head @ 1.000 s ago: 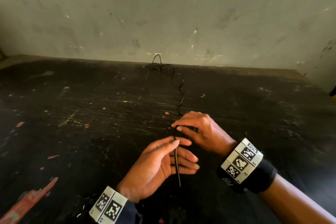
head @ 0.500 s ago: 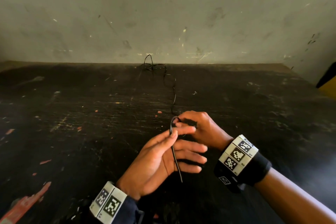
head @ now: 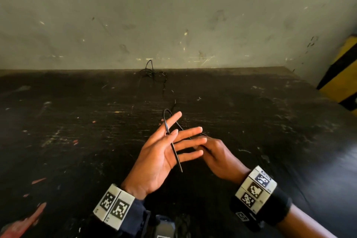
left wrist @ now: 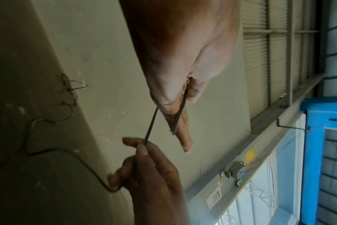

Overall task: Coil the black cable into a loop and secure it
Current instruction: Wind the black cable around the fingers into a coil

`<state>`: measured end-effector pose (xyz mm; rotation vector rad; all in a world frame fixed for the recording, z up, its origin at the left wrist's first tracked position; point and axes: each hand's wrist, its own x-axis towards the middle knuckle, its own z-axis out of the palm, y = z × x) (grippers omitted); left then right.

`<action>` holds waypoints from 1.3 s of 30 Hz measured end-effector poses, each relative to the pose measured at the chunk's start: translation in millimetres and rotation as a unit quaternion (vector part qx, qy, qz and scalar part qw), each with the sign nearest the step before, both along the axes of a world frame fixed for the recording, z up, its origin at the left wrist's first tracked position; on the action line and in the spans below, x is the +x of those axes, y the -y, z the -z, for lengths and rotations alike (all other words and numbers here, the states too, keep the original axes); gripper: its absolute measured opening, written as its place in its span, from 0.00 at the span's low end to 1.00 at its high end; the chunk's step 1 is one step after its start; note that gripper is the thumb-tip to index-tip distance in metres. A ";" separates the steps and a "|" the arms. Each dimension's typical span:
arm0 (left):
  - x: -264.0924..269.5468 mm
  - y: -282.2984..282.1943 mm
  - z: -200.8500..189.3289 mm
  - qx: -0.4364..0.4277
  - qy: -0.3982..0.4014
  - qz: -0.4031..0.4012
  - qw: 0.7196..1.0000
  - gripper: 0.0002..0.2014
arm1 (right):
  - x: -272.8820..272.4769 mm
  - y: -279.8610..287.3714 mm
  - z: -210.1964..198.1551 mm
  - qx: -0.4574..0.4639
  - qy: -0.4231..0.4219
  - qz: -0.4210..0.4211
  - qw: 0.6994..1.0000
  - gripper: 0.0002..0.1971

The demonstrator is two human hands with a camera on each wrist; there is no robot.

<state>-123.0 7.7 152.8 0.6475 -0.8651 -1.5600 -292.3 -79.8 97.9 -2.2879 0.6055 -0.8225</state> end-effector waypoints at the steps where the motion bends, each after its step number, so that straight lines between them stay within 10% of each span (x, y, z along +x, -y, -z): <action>1: 0.8 0.5 0.4 -0.009 0.010 -0.003 1.000 0.23 | -2.9 0.0 -0.3 -0.008 -0.006 0.003 1.000 0.08; 15: 12.8 -6.8 -2.4 -0.029 0.017 -0.037 0.999 0.20 | -2.1 -5.3 -23.3 -0.061 -0.059 0.043 0.996 0.10; 23: 36.9 1.7 1.2 -0.012 -0.019 -0.054 0.998 0.22 | 17.2 -53.5 -25.8 0.066 -0.181 -0.042 0.980 0.11; 39: 43.3 -24.4 21.9 0.030 0.012 0.054 0.998 0.23 | 28.9 -90.9 -81.4 -0.122 -0.269 -0.022 0.955 0.07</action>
